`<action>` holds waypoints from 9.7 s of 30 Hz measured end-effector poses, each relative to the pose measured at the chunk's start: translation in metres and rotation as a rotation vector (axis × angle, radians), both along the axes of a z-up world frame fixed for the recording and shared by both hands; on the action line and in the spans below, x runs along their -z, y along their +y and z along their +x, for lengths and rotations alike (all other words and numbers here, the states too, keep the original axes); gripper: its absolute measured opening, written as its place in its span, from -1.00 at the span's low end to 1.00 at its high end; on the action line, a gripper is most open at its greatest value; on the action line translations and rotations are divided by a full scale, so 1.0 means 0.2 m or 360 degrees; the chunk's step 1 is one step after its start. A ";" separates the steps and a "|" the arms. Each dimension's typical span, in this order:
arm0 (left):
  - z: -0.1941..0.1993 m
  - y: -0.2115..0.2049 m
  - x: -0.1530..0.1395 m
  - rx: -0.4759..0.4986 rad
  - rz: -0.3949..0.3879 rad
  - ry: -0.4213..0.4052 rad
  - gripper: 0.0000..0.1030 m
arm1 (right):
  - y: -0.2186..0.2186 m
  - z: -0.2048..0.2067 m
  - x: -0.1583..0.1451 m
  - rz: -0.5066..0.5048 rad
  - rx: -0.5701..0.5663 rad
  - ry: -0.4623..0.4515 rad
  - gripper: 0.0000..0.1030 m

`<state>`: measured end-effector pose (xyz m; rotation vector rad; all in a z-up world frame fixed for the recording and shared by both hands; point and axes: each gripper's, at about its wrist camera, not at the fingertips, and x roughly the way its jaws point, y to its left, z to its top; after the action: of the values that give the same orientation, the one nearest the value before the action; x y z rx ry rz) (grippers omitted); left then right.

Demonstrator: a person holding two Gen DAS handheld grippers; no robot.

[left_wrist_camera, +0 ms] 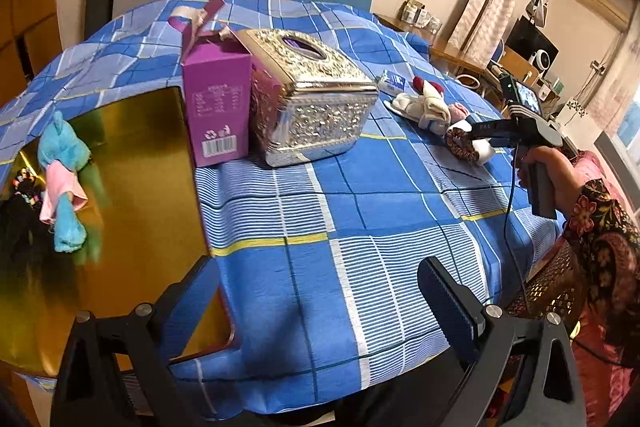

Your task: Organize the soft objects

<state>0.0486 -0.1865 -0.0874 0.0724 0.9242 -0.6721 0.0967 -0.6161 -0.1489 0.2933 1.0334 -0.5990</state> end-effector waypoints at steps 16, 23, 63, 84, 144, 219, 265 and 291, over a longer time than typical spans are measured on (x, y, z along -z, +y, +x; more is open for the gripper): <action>-0.03 -0.29 -0.01 0.0118 0.0011 -0.0004 0.94 | 0.02 0.01 0.09 0.0093 -0.0114 0.0095 0.22; 0.01 -0.49 -0.02 0.0144 0.0020 0.0024 0.94 | -0.01 -0.10 0.00 0.0263 -0.0075 -0.0138 0.20; 0.33 -1.80 0.34 0.0430 0.0231 0.0023 -0.47 | -0.29 -0.35 -0.16 0.0323 0.0396 -0.0636 0.20; 0.35 -1.79 0.15 0.0487 0.0232 -0.0115 -0.63 | -0.27 -0.33 -0.15 0.0322 0.0365 -0.0608 0.20; 1.09 0.52 0.19 -0.0659 0.0148 0.0168 -0.25 | 0.67 -0.31 -0.52 0.0193 -0.0370 -0.0925 0.20; 0.38 1.15 0.01 -0.1085 -0.0140 -0.0144 0.87 | 2.39 0.18 -0.40 0.0362 -0.1338 -0.0464 0.39; 0.00 -0.29 0.01 0.0220 0.0059 -0.0091 0.99 | -0.08 -0.10 -0.20 0.0141 0.0109 -0.0274 0.40; 0.18 -1.00 -0.01 0.0317 0.0058 0.0035 0.99 | -0.16 0.12 0.08 0.0060 -0.0038 0.0000 -0.21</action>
<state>0.0849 -0.3873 -0.0849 0.1918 0.9580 -0.8420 0.1214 -0.6479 -0.1640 0.3135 1.0480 -0.5582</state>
